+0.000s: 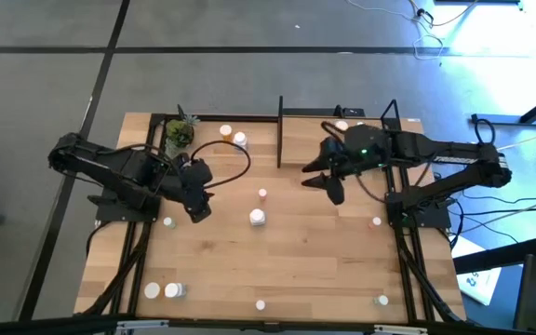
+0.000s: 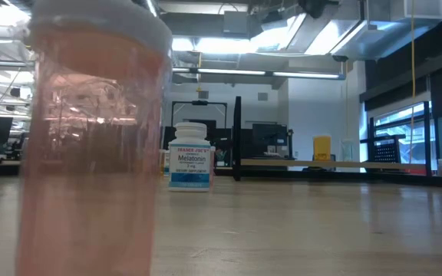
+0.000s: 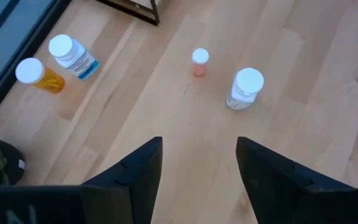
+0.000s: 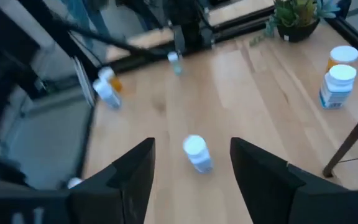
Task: Pick and place medicine bottles onto shelf by color
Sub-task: Put the top left pink pill bottle on the shelf
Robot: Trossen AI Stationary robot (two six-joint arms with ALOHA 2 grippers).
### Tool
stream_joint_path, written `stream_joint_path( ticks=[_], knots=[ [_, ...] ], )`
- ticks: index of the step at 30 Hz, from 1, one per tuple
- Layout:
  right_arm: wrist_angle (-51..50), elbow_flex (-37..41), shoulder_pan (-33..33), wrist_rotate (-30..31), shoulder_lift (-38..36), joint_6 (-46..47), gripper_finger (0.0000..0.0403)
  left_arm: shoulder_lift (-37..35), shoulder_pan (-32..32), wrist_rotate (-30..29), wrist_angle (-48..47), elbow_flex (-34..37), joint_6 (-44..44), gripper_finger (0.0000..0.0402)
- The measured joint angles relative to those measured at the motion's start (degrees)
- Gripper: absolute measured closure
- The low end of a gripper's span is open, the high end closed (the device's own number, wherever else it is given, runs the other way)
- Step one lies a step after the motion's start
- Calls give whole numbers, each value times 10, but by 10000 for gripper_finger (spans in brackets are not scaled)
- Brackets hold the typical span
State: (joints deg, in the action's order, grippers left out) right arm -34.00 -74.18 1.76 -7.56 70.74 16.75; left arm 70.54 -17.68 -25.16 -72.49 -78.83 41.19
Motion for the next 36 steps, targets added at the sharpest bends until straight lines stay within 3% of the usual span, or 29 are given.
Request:
stream_joint_path(
  ticks=[8,21,32,36],
  knots=[
    [5,0,0,-1,100,-139,192,-3,0,-8,-2,0,3,202],
    [102,1,32,-28,278,-112,192,-3,0,-12,-10,0,3,202],
    [181,1,36,-26,363,-204,192,-3,0,-12,-15,0,2,202],
    [189,1,37,6,380,-229,192,-3,0,-12,-15,0,2,202]
  ],
)
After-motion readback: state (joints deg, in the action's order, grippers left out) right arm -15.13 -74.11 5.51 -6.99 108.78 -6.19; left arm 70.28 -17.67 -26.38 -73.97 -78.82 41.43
